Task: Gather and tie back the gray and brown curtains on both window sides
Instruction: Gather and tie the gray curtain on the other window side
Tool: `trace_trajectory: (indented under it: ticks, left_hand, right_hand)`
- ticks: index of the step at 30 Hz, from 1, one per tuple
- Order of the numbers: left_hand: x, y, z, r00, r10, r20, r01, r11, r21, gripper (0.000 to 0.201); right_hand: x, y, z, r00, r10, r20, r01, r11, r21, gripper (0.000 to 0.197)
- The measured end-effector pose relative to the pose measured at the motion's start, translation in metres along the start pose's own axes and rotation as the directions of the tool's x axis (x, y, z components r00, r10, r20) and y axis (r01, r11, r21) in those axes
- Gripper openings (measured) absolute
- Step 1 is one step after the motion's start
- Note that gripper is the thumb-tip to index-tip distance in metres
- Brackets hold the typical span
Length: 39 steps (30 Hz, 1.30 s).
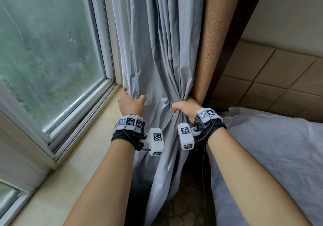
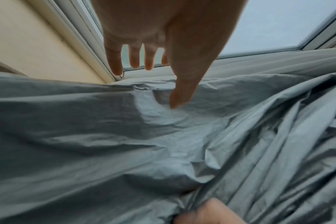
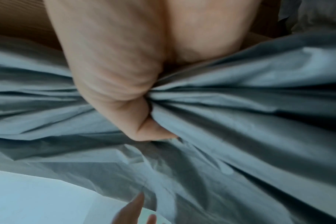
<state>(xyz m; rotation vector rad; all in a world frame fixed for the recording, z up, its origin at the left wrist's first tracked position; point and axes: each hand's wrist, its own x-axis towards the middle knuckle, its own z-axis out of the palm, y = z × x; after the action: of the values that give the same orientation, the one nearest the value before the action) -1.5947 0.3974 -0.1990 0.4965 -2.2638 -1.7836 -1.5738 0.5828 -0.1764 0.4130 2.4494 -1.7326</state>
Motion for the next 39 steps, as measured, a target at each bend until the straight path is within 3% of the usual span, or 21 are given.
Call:
trace_trajectory:
  ticks: [2, 3, 7, 11, 13, 18, 22, 25, 27, 28, 31, 33, 36, 39]
  left_hand:
    - [0.002, -0.004, 0.003, 0.997, 0.018, 0.075, -0.016, 0.999, -0.029, 0.079]
    - [0.003, -0.007, 0.005, 0.994, 0.031, 0.106, -0.024, 0.998, -0.062, 0.072]
    - [0.0, -0.005, 0.004, 0.992, 0.059, 0.114, -0.044, 0.991, -0.128, 0.009]
    - [0.004, -0.009, 0.001, 0.973, 0.084, 0.214, -0.03, 0.969, -0.245, 0.014]
    - [0.001, -0.009, 0.0, 0.956, 0.091, 0.28, -0.009, 0.96, -0.28, 0.013]
    - [-0.012, 0.002, -0.001, 0.875, 0.175, 0.451, -0.033, 0.952, -0.304, 0.013]
    - [-0.017, 0.016, -0.002, 0.776, 0.194, 0.6, -0.037, 0.964, -0.264, 0.026]
    - [-0.018, 0.023, -0.003, 0.719, 0.186, 0.669, -0.042, 0.973, -0.225, 0.024]
    - [-0.017, 0.024, -0.004, 0.735, 0.151, 0.661, -0.001, 0.975, -0.222, 0.024]
    - [-0.016, 0.022, -0.003, 0.767, 0.133, 0.628, 0.027, 0.971, -0.238, 0.026]
    - [-0.004, 0.009, 0.007, 0.936, 0.104, 0.337, -0.027, 0.974, -0.225, 0.018]
    - [0.009, -0.001, 0.012, 0.975, 0.092, 0.203, -0.077, 0.994, -0.08, 0.032]
    - [0.019, -0.006, 0.015, 0.931, 0.084, 0.355, -0.092, 0.996, 0.004, 0.088]
    - [0.02, -0.006, 0.024, 0.841, 0.097, 0.532, -0.073, 0.995, -0.067, 0.091]
  right_hand:
    - [0.001, 0.001, -0.002, 0.999, 0.037, 0.002, -0.037, 0.999, 0.038, 0.024]
    - [0.003, 0.002, -0.002, 0.999, 0.043, -0.005, -0.043, 0.998, 0.045, 0.03]
    - [0.01, 0.003, 0.003, 0.997, 0.002, -0.075, 0.001, 0.999, 0.039, 0.04]
    - [0.01, 0.001, 0.006, 0.993, -0.064, -0.095, 0.068, 0.997, 0.039, 0.017]
    - [0.01, 0.001, 0.009, 0.992, -0.1, -0.071, 0.104, 0.993, 0.049, 0.02]
    - [0.008, -0.002, 0.018, 0.984, -0.174, 0.046, 0.171, 0.984, 0.06, 0.062]
    - [0.002, -0.007, 0.021, 0.969, -0.191, 0.159, 0.187, 0.981, 0.043, 0.067]
    - [0.003, -0.008, 0.019, 0.972, -0.191, 0.134, 0.191, 0.981, 0.008, 0.066]
    - [0.002, -0.008, 0.015, 0.982, -0.162, 0.095, 0.164, 0.986, -0.014, 0.046]
    - [0.001, -0.009, 0.014, 0.985, -0.151, 0.081, 0.153, 0.988, -0.023, 0.035]
    - [0.004, -0.005, 0.012, 0.993, -0.116, 0.019, 0.117, 0.992, -0.038, 0.022]
    - [0.007, -0.003, 0.008, 0.998, -0.068, -0.011, 0.068, 0.997, -0.03, 0.02]
    - [0.006, -0.005, 0.002, 1.0, 0.013, 0.007, -0.013, 1.0, 0.009, 0.017]
    - [0.002, -0.009, 0.001, 0.999, 0.046, 0.018, -0.047, 0.997, 0.06, 0.035]
